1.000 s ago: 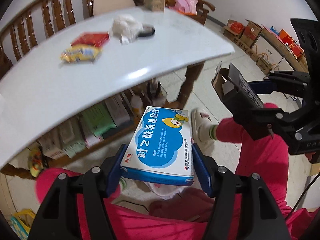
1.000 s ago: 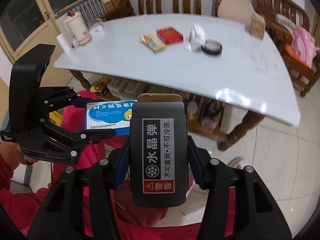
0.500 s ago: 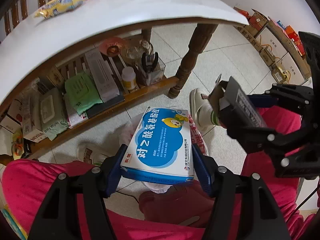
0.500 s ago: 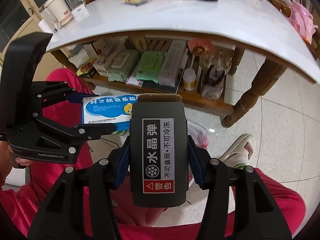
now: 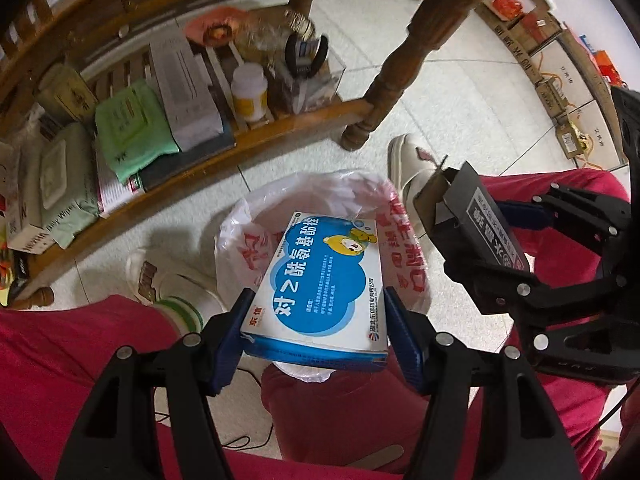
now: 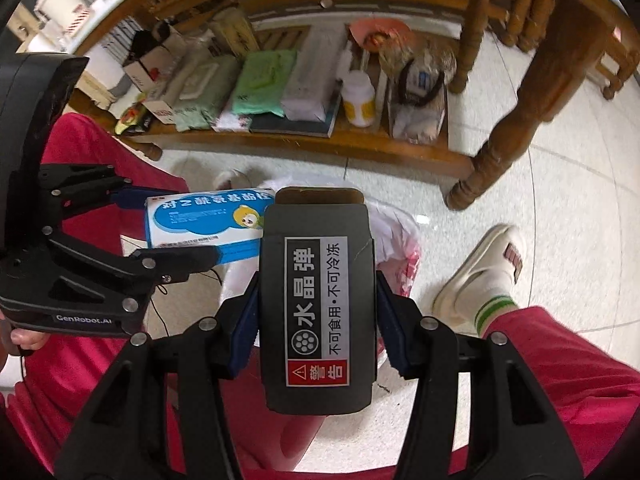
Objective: Collect trash
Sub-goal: 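Lower both held boxes down over the white plastic trash bag, then open both tools to drop the boxes into the trash bag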
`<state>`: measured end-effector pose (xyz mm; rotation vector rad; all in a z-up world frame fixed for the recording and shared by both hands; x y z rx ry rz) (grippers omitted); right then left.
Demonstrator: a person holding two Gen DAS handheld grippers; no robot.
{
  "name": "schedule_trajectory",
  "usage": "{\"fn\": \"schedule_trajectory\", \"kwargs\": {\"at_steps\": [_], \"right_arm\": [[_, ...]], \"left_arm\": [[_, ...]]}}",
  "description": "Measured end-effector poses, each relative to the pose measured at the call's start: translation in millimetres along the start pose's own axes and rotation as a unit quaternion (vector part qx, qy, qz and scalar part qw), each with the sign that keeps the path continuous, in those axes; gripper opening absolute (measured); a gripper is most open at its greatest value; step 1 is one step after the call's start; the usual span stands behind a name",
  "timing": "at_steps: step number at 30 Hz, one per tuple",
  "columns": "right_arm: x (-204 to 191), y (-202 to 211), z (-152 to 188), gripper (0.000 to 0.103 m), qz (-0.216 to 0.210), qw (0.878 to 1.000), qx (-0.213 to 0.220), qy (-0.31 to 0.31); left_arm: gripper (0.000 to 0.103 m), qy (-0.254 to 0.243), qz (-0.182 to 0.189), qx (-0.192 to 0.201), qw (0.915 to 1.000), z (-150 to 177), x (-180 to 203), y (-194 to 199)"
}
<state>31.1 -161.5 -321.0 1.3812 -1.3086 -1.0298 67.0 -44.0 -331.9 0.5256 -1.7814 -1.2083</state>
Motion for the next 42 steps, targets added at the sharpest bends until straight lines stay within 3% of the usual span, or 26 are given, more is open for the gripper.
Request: {"fn": "schedule_trajectory", "kwargs": {"at_steps": [14, 23, 37, 39, 42], "right_arm": [[0, -63, 8, 0.052, -0.010, 0.997, -0.070, -0.019], [-1, -90, 11, 0.053, -0.016, 0.994, -0.102, -0.022], [-5, -98, 9, 0.053, -0.011, 0.994, -0.108, -0.017], [-4, -98, 9, 0.061, -0.008, 0.994, -0.107, -0.018], [-4, -97, 9, 0.061, -0.009, 0.994, -0.106, -0.020]], "left_arm": [[0.062, 0.088, 0.040, -0.065, 0.9931, -2, -38, -50], [0.063, 0.116, 0.052, -0.107, 0.9861, 0, -47, -77], [0.063, 0.141, 0.051, -0.136, 0.9793, 4, -53, -91], [0.065, 0.148, 0.053, -0.140, 0.9776, 4, -55, -91], [0.069, 0.152, 0.051, -0.140, 0.9771, 4, -58, -91]]}}
Point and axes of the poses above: each gripper's, at about its wrist camera, not at the fingertips, and y roughly against the way its jaws point, x to its right, z to its underside, the point moved 5 cm from there along -y, roughly the way its jaws point, and after that the axes turned 14 degrees about z, right-handed, at the moved point
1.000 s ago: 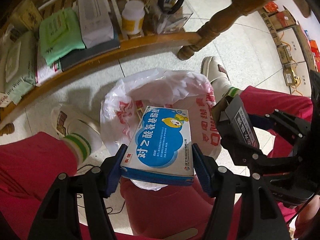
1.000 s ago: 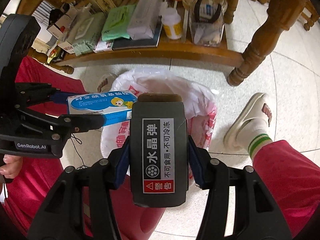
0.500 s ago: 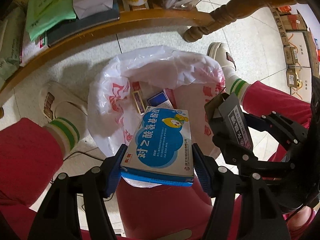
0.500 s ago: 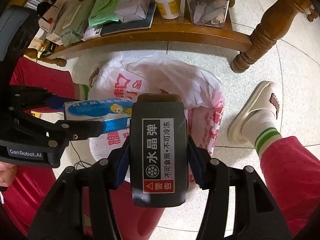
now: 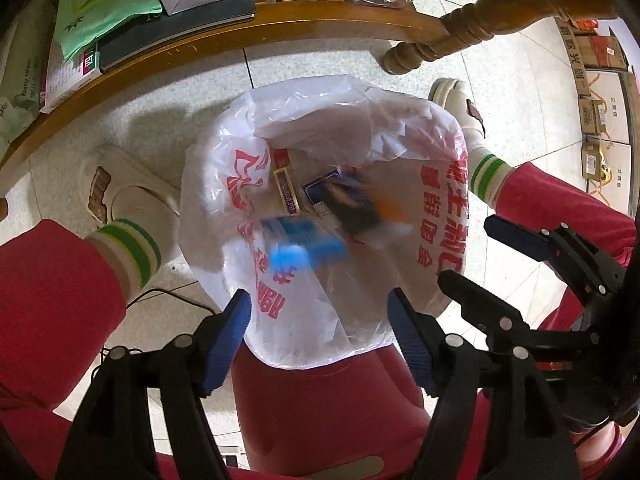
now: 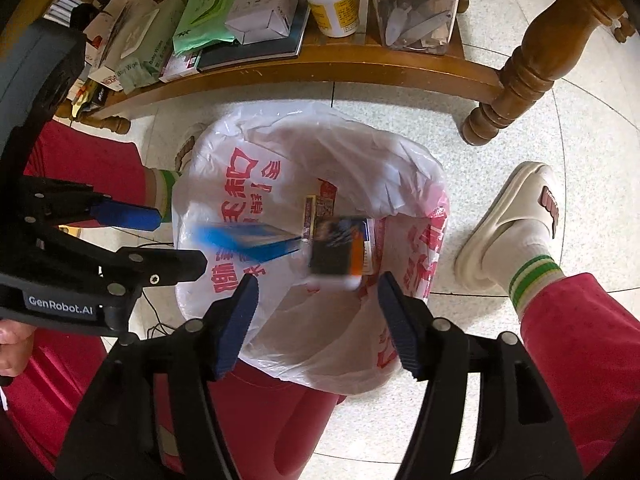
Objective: Collect trash
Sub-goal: 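Open both tools to drop the boxes into the trash bag, then move both tools back up over the table items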
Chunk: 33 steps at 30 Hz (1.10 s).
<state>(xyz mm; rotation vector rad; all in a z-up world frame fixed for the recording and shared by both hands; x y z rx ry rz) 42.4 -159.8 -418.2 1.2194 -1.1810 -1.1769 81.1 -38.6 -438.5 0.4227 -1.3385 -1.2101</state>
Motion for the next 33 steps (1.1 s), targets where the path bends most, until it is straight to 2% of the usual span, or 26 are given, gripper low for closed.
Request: {"fn": "schedule_trajectory", "kwargs": {"at_steps": [2, 16, 22, 26, 29, 31, 33], "right_arm": [[0, 0, 0, 0.062, 0.001, 1.000, 0.000, 0.000], [-2, 6, 0, 0.062, 0.006, 1.000, 0.010, 0.005], [-1, 27, 3, 0.062, -0.005, 1.000, 0.026, -0.001], [12, 76, 0, 0.062, -0.014, 0.997, 0.073, -0.014], [29, 131, -9, 0.072, -0.012, 0.992, 0.126, -0.020], [40, 167, -18, 0.077, -0.006, 0.987, 0.160, -0.021], [53, 210, -30, 0.080, 0.010, 0.980, 0.200, -0.021]], "left_arm": [[0.073, -0.001, -0.005, 0.001, 1.0000, 0, 0, 0], [0.074, -0.007, -0.008, 0.013, 0.9999, 2, 4, 7], [0.074, -0.015, -0.014, 0.033, 0.9993, 11, 10, 25], [0.074, -0.031, -0.019, 0.084, 0.9958, 30, 25, 78], [0.074, -0.029, -0.019, 0.121, 0.9921, 42, 35, 131], [0.076, -0.021, -0.028, 0.157, 0.9870, 48, 39, 175], [0.081, -0.005, -0.045, 0.206, 0.9775, 50, 43, 231]]}}
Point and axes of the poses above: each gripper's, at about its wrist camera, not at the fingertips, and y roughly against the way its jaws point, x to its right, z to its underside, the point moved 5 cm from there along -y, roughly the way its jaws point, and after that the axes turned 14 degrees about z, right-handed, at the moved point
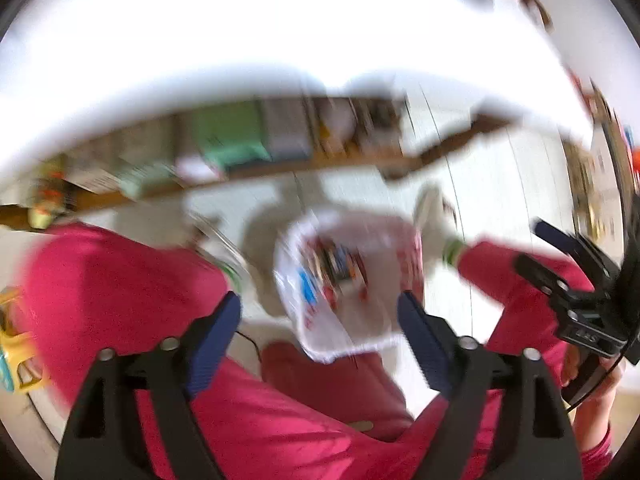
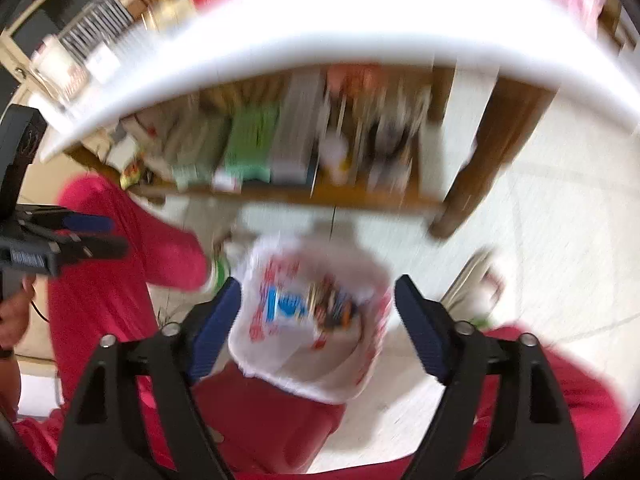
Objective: Collect trash
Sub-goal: 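Move both tools back up over the table items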
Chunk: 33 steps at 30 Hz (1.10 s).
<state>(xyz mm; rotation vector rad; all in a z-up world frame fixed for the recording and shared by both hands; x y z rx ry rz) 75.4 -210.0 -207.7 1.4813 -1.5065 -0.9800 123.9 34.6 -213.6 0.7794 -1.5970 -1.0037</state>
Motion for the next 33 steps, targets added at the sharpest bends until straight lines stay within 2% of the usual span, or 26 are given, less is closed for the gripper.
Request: {"fn": "schedule_trajectory", "kwargs": {"at_steps": [3, 8, 11, 13, 20, 26, 33], "right_arm": [[14, 52, -44, 0.083, 0.003, 0.998, 0.056, 0.005], [24, 120, -110, 0.086, -0.017, 0.993, 0.114, 0.025], [18, 155, -145, 0.087, -0.022, 0.988, 0.140, 0.062], [11, 172, -165, 0.087, -0.025, 0.984, 0.151, 0.091], [-13, 185, -213, 0.089, -0.048, 0.978, 0.153, 0.133], [-22, 171, -245, 0.089, -0.047, 0.974, 0.154, 0.159], [-27, 145, -266, 0.089, -0.055, 0.972, 0.139, 0.181]], "left_arm": [[0.086, 0.015, -0.044, 0.057, 0.9973, -28, -1, 64], [0.094, 0.046, -0.044, 0.117, 0.9910, -68, 11, 138], [0.094, 0.047, -0.067, 0.132, 0.9879, -86, 22, 164], [0.094, 0.043, -0.065, 0.129, 0.9886, -98, 33, 175], [0.095, 0.046, -0.075, 0.138, 0.9865, -124, 48, 185], [0.095, 0.073, -0.070, 0.132, 0.9861, -149, 46, 171], [0.095, 0.096, -0.076, 0.124, 0.9846, -168, 36, 148]]}}
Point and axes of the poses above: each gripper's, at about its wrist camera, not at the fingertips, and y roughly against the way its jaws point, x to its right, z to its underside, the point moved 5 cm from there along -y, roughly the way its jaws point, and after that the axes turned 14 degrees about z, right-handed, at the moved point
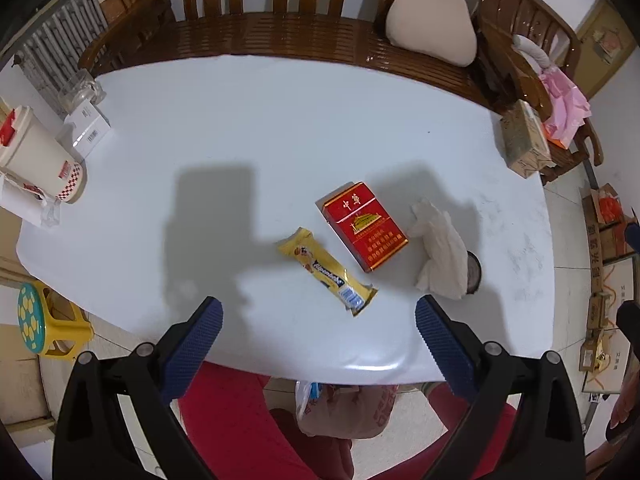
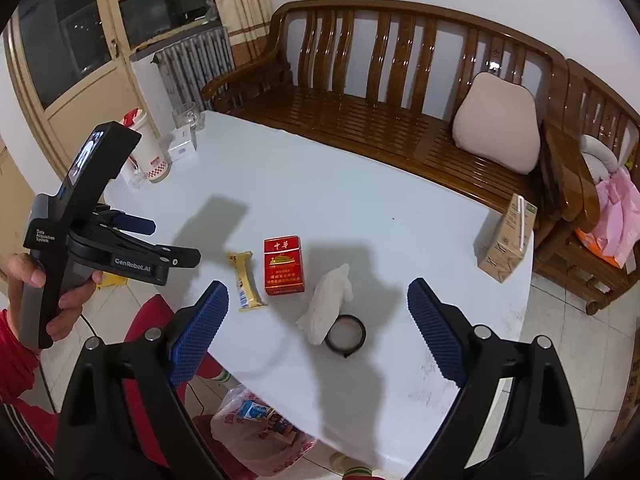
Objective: Collect trash
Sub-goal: 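Move both tools back up over the table items, then grasp the yellow candy wrapper with the left tool while the right tool grasps the tissue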
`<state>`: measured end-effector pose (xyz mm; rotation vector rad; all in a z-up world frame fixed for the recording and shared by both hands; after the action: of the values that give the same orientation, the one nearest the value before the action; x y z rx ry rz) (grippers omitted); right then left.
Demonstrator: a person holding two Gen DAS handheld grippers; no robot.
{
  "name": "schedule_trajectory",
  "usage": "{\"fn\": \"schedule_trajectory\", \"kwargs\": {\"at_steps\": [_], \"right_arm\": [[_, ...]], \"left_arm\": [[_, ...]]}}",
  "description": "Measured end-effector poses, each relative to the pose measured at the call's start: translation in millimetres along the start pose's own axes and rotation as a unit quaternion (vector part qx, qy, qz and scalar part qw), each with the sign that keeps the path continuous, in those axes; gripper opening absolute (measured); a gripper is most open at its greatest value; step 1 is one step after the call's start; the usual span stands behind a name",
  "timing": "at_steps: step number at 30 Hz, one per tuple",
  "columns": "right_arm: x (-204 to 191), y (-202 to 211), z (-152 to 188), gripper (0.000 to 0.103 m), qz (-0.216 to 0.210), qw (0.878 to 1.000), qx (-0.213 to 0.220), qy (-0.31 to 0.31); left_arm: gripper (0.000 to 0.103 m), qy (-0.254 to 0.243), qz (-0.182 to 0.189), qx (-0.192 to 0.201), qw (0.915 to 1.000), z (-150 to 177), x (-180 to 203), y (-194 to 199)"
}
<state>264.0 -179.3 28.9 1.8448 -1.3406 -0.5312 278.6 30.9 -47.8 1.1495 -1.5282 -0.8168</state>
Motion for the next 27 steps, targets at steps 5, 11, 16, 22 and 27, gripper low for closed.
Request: {"fn": "schedule_trajectory", "kwargs": {"at_steps": [5, 11, 16, 22, 27], "right_arm": [[3, -30, -4, 0.089, -0.012, 1.000, -0.018, 0.006], [1, -73, 2, 0.089, -0.022, 0.998, -0.054, 0.016], [-7, -109, 14, 0.089, -0.031, 0.996, -0.083, 0.031], [-18, -145, 24, 0.089, -0.041, 0.991, -0.114, 0.047], [-22, -176, 34, 0.089, -0.046, 0.987, -0.142, 0.053]], "left_arm": [[0.095, 0.022, 0.001, -0.019, 0.9996, -6, -5, -30], [0.095, 0.069, 0.015, -0.043, 0.9966, -4, -19, -66], [0.095, 0.123, 0.009, -0.038, 0.9916, -1, -40, -84], [0.095, 0.157, 0.005, -0.050, 0.9864, 1, -53, -105], [0.091, 0.164, 0.006, -0.057, 0.9849, 3, -56, -117]]}}
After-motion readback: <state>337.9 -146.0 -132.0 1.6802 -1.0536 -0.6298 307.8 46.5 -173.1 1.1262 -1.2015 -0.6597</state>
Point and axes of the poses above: each gripper's, at about its wrist camera, not at the fingertips, and y roughly against the way its jaws point, x to its right, z to its underside, the point moved 5 cm from there along -y, roughly the way its jaws point, and after that the axes turned 14 degrees about z, right-handed, at the moved point
